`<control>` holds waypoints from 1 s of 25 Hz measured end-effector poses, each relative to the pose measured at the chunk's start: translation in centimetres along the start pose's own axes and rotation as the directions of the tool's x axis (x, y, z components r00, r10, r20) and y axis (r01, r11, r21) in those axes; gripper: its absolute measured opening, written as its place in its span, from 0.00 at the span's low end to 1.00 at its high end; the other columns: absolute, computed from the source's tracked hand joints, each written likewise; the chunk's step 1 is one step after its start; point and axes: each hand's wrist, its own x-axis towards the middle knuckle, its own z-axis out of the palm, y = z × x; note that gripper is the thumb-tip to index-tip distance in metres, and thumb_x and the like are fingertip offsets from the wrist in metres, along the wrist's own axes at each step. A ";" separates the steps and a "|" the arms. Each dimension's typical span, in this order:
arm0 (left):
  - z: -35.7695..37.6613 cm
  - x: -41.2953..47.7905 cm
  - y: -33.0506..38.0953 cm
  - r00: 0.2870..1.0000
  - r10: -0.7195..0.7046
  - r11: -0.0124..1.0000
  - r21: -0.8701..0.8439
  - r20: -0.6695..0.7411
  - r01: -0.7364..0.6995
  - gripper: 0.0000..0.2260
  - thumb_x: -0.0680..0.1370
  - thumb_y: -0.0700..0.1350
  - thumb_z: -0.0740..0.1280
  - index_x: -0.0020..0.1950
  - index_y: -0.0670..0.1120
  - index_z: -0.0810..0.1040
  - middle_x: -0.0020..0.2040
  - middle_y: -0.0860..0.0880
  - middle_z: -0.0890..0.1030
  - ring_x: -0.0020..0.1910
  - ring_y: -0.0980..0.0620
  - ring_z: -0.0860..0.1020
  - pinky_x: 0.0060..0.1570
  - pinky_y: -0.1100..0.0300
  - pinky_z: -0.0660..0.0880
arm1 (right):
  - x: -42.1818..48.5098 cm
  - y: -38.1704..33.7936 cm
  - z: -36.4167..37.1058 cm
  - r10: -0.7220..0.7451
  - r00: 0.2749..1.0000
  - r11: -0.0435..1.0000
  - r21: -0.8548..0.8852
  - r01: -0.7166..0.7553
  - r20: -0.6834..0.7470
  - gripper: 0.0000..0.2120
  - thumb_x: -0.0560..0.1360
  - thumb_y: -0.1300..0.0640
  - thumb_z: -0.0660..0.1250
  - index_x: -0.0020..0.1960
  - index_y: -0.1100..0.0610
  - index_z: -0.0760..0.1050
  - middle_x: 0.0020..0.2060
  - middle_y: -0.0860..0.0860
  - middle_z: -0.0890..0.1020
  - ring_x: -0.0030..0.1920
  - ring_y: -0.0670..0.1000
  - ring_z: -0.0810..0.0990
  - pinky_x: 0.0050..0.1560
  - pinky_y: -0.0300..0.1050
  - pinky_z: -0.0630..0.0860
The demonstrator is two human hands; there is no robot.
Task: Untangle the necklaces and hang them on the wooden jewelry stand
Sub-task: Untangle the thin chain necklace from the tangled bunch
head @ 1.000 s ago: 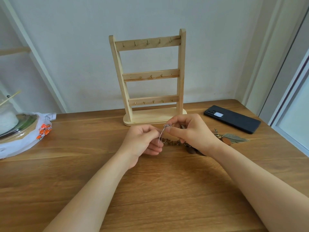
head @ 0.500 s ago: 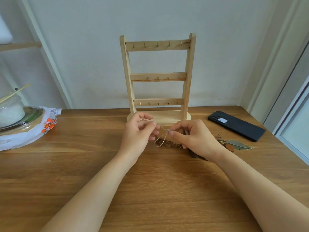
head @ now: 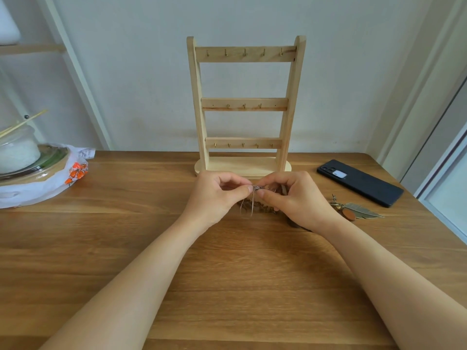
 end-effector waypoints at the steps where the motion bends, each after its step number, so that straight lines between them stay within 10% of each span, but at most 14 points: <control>1: 0.0 0.0 -0.1 1.000 0.009 1.000 0.025 -0.006 -0.009 0.03 0.74 0.39 0.76 0.44 0.46 0.87 0.40 0.52 0.87 0.42 0.54 0.84 0.46 0.63 0.81 | 0.0 0.0 0.1 -0.001 1.000 1.000 -0.011 0.001 0.002 0.05 0.76 0.58 0.74 0.51 0.54 0.85 0.34 0.54 0.83 0.31 0.42 0.75 0.36 0.43 0.77; 17: 0.1 0.4 -0.2 0.894 -0.173 0.865 -0.370 0.413 0.339 0.05 0.70 0.47 0.58 0.36 0.49 0.70 0.39 0.51 0.69 0.43 0.52 0.68 0.48 0.55 0.69 | 0.4 0.5 0.3 0.169 0.976 0.984 0.085 -0.159 -0.135 0.04 0.78 0.57 0.71 0.46 0.54 0.84 0.25 0.46 0.75 0.28 0.45 0.72 0.35 0.41 0.73; 25: -0.4 0.9 0.0 0.920 -0.389 0.622 -0.728 0.032 0.289 0.07 0.77 0.38 0.64 0.39 0.44 0.73 0.37 0.49 0.78 0.44 0.49 0.78 0.50 0.55 0.77 | 0.5 0.2 0.2 0.212 0.973 0.961 0.199 -0.191 -0.093 0.05 0.78 0.57 0.71 0.47 0.58 0.83 0.28 0.54 0.76 0.26 0.45 0.72 0.33 0.34 0.73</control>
